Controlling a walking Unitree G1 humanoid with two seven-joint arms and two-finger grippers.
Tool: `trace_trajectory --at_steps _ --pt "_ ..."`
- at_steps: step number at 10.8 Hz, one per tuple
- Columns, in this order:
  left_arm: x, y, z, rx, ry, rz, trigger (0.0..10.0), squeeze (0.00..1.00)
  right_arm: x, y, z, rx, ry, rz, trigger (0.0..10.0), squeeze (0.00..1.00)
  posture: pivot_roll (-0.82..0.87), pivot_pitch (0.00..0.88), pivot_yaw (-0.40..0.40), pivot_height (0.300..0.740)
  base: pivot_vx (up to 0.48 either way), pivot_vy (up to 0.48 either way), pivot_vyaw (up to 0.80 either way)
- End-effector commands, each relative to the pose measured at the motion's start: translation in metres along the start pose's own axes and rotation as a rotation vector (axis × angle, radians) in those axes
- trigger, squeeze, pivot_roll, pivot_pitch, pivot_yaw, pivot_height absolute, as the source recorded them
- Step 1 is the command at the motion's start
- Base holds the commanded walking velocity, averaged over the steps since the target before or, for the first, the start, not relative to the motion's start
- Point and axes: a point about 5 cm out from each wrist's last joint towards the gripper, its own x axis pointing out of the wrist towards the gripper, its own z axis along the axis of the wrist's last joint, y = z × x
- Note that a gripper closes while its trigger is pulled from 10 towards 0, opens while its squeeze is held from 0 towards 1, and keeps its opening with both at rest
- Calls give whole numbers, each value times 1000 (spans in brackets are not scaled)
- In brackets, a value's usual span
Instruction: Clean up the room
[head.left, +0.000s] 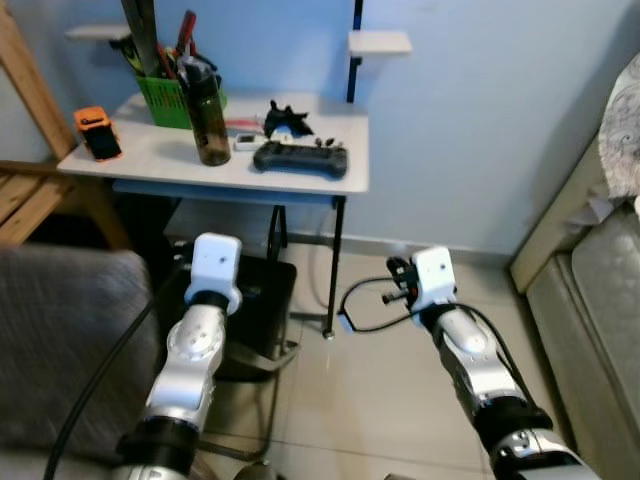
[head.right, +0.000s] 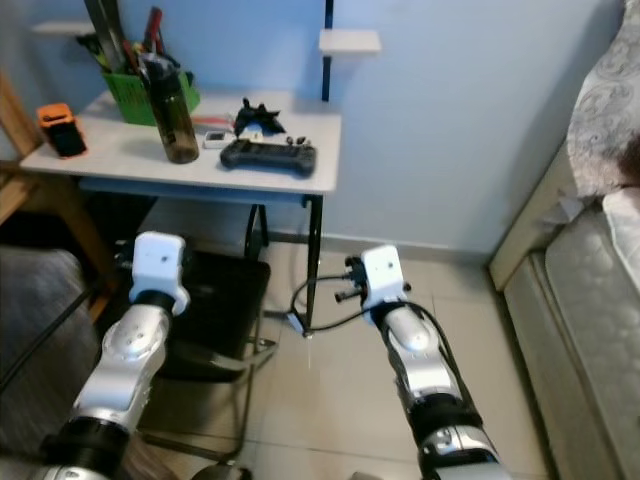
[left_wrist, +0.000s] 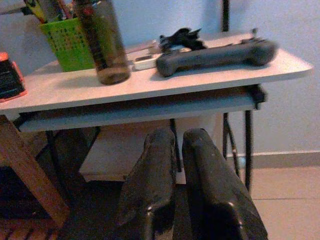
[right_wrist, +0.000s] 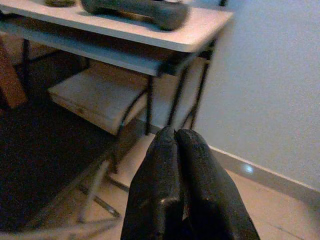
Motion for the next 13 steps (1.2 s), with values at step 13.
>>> trace_trajectory --at_steps 13 --pt "-60 0 -26 -203 -23 -168 10000 0 -74 -20 -50 -26 72 -57 10000 0 1 0 -19 740 25 -93 0"
